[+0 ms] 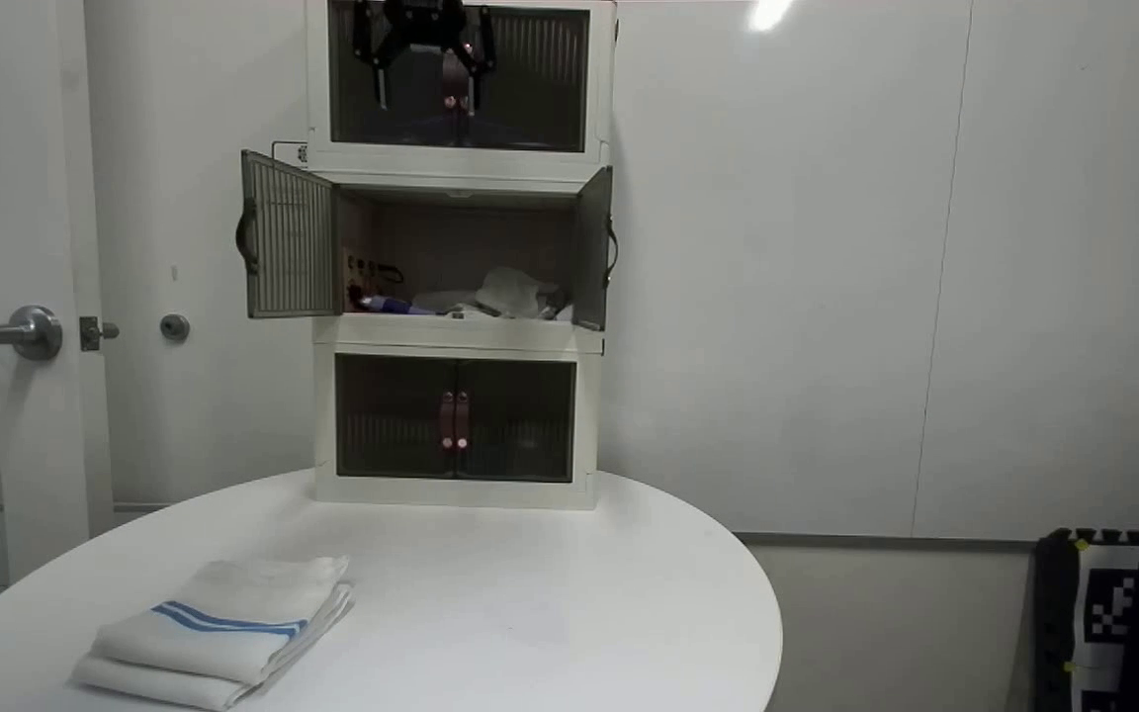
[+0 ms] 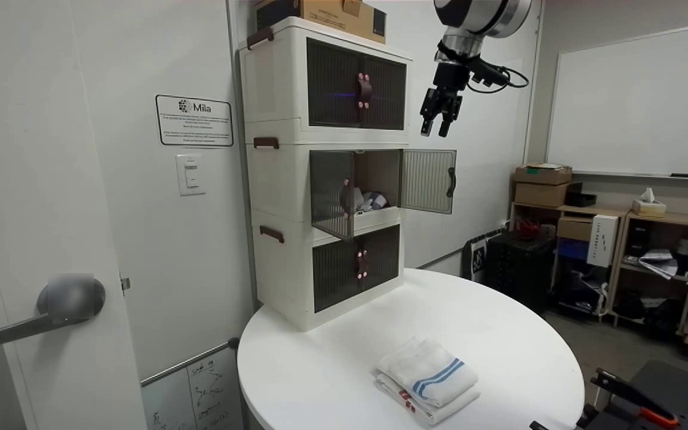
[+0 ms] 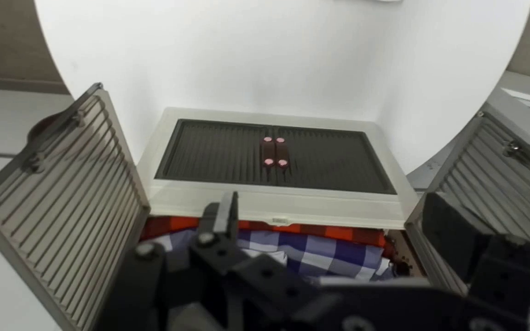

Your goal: Open the right door of the middle shelf

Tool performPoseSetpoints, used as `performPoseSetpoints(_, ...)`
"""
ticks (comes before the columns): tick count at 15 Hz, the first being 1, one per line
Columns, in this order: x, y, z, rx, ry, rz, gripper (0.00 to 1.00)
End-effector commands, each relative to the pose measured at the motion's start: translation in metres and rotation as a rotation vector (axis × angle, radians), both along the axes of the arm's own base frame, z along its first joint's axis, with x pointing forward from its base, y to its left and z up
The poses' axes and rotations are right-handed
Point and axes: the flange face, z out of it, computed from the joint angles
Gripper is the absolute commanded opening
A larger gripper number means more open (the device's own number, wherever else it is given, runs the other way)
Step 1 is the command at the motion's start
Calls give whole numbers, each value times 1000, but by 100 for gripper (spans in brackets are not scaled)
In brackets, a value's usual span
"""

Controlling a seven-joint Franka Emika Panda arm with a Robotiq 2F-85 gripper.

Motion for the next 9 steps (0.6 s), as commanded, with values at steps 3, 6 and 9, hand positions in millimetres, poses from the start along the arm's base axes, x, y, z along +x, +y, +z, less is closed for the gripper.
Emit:
performPoseSetpoints(3,-62,10,-45,-24,-97,-45,100)
performPoseSetpoints(6,-97,13,-76,28,-131,-98,100)
performPoseSetpoints(9,-83,8,-79,6,-98,-78,100)
